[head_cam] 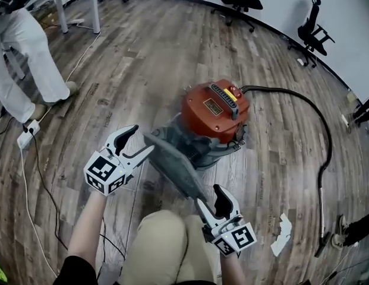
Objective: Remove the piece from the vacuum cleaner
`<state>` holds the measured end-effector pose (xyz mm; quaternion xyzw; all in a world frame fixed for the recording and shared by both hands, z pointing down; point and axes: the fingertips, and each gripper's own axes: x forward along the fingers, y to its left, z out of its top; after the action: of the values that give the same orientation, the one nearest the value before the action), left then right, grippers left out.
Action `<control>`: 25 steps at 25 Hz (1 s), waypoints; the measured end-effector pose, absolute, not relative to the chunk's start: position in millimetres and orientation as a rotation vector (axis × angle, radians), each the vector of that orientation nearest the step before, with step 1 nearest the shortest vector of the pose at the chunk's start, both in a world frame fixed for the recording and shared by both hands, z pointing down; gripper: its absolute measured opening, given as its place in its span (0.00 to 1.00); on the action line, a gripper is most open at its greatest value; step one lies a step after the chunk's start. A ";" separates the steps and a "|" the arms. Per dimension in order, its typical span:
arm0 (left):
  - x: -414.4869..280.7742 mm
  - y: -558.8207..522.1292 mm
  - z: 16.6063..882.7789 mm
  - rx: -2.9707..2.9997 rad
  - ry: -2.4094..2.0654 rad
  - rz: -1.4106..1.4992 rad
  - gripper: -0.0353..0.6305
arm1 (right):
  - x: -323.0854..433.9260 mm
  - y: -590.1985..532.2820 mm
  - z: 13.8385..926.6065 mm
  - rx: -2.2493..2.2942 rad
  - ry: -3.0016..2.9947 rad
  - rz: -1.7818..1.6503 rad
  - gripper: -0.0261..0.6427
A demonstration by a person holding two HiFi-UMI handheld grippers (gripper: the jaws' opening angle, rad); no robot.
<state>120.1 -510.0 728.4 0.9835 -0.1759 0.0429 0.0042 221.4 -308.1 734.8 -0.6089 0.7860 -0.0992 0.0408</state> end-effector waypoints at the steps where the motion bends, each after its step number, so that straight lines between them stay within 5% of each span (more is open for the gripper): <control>1: 124.0 -510.1 729.5 3.085 -0.524 0.144 0.48 | 220.6 -309.8 737.1 -1.872 2.406 -0.323 0.43; 5: 132.5 -508.1 728.9 3.096 -0.506 0.158 0.47 | 220.2 -314.6 743.0 -1.945 2.425 -0.336 0.43; 6: 133.0 -507.4 729.5 3.103 -0.528 0.172 0.40 | 220.2 -313.8 743.2 -1.952 2.430 -0.327 0.42; 8: 131.7 -508.7 730.5 3.105 -0.592 0.191 0.32 | 220.1 -311.8 743.0 -1.943 2.430 -0.319 0.14; 9: 130.2 -510.5 731.0 3.101 -0.621 0.196 0.26 | 219.9 -311.5 743.1 -1.931 2.429 -0.321 0.12; 13: 124.9 -510.5 734.3 3.110 -0.642 0.229 0.12 | 220.9 -310.3 744.2 -1.905 2.431 -0.318 0.11; 25: 91.0 -477.6 724.2 3.051 -0.638 0.138 0.09 | 210.6 -296.7 738.6 -1.755 2.537 -0.248 0.09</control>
<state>91.0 -477.6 724.2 0.9778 -0.2045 0.0441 0.0109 210.6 -296.7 738.6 -0.5669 0.8195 -0.0802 0.0235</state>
